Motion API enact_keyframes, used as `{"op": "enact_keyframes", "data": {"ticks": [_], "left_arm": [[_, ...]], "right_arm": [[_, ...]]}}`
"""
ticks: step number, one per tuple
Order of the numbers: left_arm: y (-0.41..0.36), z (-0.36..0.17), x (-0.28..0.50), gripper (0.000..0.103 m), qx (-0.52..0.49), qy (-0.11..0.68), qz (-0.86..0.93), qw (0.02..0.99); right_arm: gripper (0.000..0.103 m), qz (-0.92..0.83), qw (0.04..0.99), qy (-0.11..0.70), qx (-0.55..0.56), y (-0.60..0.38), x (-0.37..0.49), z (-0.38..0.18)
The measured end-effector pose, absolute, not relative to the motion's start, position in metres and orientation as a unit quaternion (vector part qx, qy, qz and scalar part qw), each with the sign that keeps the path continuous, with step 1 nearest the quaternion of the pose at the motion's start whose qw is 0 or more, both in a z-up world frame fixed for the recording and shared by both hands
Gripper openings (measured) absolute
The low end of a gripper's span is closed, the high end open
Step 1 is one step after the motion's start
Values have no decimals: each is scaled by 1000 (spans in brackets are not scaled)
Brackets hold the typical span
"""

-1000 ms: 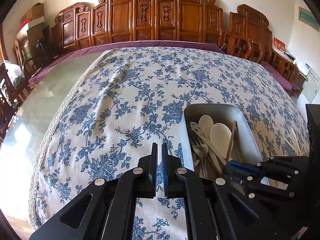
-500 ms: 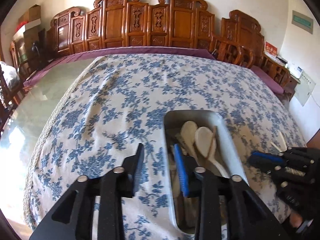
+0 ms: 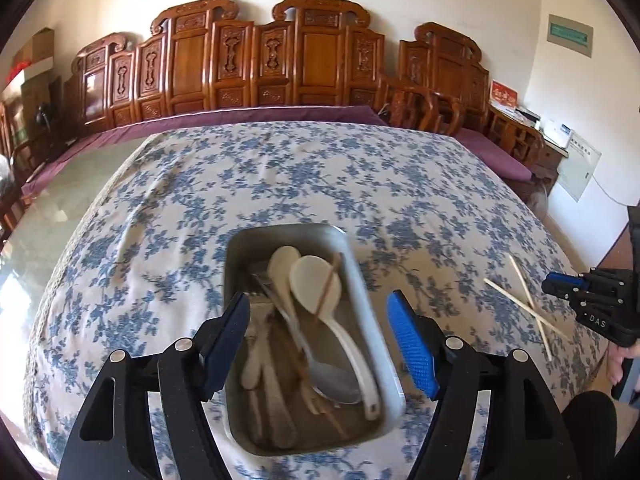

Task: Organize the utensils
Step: 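Move the right gripper to the white chopsticks and grasp one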

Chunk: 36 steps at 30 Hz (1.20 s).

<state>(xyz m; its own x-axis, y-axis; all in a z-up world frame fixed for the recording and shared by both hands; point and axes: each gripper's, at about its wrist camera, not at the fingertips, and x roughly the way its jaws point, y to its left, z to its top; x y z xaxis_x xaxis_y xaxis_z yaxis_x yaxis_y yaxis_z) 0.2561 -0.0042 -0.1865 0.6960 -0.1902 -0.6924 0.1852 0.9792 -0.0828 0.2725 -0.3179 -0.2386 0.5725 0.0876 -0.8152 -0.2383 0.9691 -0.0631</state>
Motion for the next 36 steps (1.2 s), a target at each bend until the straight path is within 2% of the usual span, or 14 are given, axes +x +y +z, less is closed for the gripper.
{"op": "enact_keyframes", "data": {"ticks": [8,26,29,36], "left_arm": [[-34,-193,245,68,12,388,-110,915],[-124,-225,210,69,90,434,-154,883],[-139,-226,204,69,97,433,-159,882],[-166,-225,201,69,112,434,-175,876]], "right_arm": [[22,85,856,504,-78,-366,263,-277],[21,137,837,525,-67,-376,247,-295],[7,143,835,526,-72,-373,245,-295],[6,155,847,503,-70,-376,239,-275]]}}
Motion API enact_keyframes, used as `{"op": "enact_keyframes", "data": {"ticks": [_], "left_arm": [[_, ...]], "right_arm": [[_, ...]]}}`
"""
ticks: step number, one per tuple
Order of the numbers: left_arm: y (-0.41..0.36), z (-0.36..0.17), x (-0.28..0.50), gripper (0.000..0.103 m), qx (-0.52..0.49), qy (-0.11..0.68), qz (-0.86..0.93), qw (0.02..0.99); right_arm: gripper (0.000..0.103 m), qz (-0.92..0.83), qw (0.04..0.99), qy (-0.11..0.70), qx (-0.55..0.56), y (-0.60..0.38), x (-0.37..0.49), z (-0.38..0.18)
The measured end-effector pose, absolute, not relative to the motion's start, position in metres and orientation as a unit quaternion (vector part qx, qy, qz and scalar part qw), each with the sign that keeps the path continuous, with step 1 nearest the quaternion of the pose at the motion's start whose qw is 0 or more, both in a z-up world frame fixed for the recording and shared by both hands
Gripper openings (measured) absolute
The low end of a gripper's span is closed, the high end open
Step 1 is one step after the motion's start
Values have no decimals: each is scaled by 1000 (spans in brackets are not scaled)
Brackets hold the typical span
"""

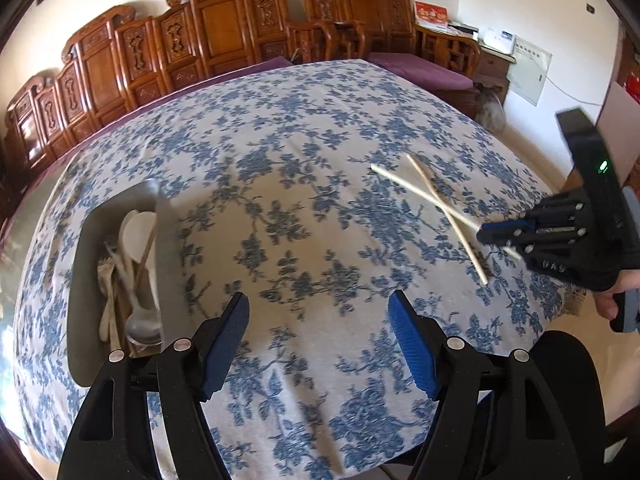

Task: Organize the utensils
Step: 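Move the right gripper to the white chopsticks and grasp one, then grasp the other white chopstick with the left gripper while right holds its chopstick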

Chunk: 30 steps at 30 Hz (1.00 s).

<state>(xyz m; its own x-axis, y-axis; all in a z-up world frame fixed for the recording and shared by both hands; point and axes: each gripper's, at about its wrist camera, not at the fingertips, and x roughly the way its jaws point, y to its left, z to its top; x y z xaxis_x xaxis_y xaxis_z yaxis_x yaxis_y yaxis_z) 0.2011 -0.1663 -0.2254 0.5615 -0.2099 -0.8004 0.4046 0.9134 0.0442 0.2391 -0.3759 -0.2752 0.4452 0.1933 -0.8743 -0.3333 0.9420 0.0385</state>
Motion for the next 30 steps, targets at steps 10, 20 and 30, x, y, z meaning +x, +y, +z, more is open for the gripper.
{"op": "enact_keyframes", "data": {"ticks": [10,20,30], "left_arm": [[-217,-241,224,69,123,459,-208,855],[-273,-266,255,69,113,487,-236,833],[-314,-279,271,46,118,495,-251,823]], "right_arm": [[6,118,874,468,-48,-408,236,-241],[6,74,875,478,-17,-445,239,-250],[6,59,870,490,-2,-457,242,-261]]}}
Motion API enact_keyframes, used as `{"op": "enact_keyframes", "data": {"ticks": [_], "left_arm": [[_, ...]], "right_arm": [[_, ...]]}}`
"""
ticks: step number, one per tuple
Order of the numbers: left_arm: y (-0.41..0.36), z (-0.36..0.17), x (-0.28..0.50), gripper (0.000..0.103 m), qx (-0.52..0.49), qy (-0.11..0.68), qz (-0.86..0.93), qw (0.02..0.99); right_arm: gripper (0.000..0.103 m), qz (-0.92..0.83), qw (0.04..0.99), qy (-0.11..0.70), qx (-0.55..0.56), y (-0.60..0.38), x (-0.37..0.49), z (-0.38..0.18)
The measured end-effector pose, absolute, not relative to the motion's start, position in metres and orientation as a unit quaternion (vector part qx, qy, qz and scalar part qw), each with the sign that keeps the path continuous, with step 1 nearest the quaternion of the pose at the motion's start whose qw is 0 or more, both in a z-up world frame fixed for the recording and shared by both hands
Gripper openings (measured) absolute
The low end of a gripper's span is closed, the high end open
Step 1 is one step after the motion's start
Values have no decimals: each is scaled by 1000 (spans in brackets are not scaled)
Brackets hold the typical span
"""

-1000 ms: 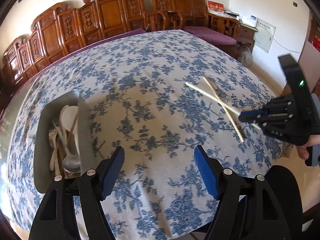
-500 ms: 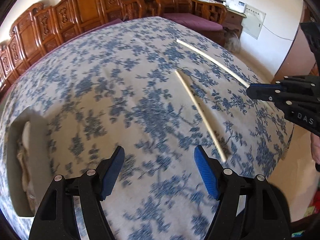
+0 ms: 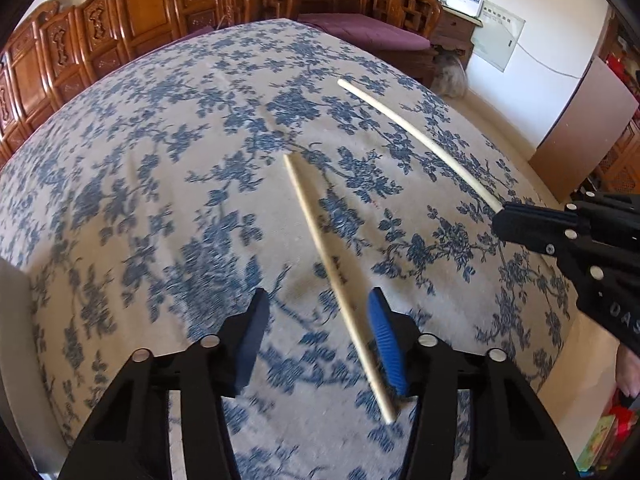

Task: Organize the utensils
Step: 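Grasp the other white chopstick with the left gripper while right holds its chopstick, then carry the white chopstick into the grey tray and open the left gripper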

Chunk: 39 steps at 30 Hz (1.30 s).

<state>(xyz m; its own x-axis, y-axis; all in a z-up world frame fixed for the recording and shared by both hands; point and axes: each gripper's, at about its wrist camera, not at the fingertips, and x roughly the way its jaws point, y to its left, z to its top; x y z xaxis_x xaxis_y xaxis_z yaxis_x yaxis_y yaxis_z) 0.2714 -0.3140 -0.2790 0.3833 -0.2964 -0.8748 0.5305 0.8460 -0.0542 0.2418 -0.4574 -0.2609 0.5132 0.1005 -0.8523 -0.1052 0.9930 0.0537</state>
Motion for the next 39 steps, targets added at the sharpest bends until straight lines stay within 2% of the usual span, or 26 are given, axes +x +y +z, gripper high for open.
{"op": "enact_keyframes", "data": {"ticks": [3,5,7,8,15,39], "left_arm": [[-320,-283,271,37,137,492,-251,822],[-320,-283,270,28,147,487,-248,824],[-316,-282,269,7,146,490,-252,822],[-313,-282,269,6,145,493,-250,821],[-280,-275,266,4,133,491,-231,829],[-148,-205,232,4,80,446,-167,876]], "right_arm": [[6,56,868,494,-4,-457,242,-263],[6,56,869,492,-5,-456,242,-262],[6,58,869,491,-4,-454,242,-261],[6,59,869,490,-4,-453,242,-260],[6,79,870,487,-20,-429,241,-256],[6,158,871,462,-59,-327,225,-228]]}}
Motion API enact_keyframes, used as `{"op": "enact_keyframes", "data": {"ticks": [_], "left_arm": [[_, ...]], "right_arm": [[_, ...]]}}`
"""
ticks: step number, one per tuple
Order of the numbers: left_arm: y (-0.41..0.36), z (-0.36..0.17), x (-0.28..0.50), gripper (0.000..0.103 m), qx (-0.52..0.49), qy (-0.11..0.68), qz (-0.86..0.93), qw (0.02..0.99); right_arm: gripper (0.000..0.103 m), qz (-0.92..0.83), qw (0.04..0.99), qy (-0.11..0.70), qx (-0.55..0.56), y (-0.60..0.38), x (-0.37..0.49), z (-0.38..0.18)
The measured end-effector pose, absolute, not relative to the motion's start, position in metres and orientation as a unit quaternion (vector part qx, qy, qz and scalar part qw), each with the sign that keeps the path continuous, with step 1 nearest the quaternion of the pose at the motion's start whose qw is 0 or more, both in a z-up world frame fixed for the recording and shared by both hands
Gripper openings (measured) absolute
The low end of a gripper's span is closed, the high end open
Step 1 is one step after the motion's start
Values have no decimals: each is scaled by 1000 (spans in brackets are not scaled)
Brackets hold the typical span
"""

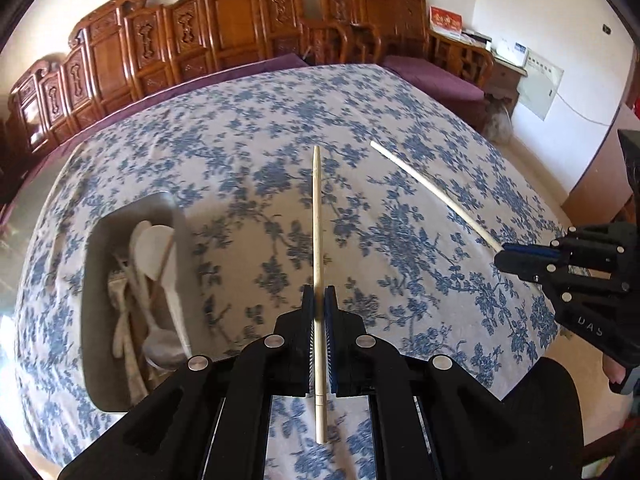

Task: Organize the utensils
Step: 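Carry the white chopstick into the grey tray and open the left gripper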

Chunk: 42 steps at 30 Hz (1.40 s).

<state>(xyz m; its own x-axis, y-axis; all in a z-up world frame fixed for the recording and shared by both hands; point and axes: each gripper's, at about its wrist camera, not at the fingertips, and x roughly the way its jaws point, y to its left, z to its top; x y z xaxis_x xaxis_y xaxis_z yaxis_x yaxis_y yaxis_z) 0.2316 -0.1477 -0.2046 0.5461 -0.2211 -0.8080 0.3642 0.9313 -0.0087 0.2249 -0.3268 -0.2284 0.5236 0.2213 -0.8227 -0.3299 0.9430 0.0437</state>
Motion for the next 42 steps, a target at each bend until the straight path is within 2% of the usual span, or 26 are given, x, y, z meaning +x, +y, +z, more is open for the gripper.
{"op": "enact_keyframes", "data": {"ticks": [14,23,30,42], "left_arm": [[-48,-187,250,4,43,437,-106,892],[1,-205,268,4,17,459,-80,885],[14,-237,283,4,9,489,-63,870],[9,-251,293,4,24,501,-63,863]], "right_arm": [[6,193,869,450,-70,-262,239,-219],[6,206,862,456,-82,-244,236,-229],[6,196,860,466,-73,-256,240,-237],[6,201,862,461,-71,-249,239,-232]]}}
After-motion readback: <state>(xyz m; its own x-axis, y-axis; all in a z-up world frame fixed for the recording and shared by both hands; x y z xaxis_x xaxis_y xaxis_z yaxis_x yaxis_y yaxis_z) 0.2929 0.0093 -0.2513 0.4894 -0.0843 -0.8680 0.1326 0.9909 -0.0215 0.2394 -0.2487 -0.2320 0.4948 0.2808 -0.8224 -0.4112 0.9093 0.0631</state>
